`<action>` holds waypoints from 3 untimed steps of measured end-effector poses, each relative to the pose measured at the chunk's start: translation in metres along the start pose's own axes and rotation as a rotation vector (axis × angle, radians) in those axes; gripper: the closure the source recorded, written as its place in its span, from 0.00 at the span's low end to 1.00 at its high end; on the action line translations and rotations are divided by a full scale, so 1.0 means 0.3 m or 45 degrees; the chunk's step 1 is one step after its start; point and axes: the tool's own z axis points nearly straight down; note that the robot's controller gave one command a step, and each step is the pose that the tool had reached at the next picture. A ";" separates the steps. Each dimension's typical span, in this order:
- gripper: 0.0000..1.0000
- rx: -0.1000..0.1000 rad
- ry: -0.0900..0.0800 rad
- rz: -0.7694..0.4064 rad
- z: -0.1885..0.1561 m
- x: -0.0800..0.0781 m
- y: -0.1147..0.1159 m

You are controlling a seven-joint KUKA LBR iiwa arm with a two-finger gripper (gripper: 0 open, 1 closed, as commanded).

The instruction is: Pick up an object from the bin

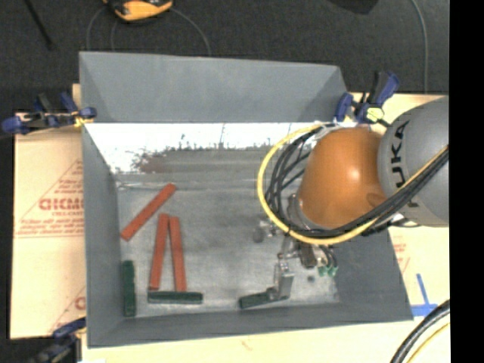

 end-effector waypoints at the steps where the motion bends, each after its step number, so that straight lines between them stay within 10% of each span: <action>1: 1.00 -0.004 0.008 -0.502 0.327 0.035 -0.148; 2: 1.00 -0.004 0.008 -0.502 0.327 0.035 -0.148; 3: 1.00 -0.006 0.009 -0.552 -0.064 0.011 0.098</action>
Offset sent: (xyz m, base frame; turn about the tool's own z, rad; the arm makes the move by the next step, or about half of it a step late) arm 0.0000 0.0000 0.0000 0.0000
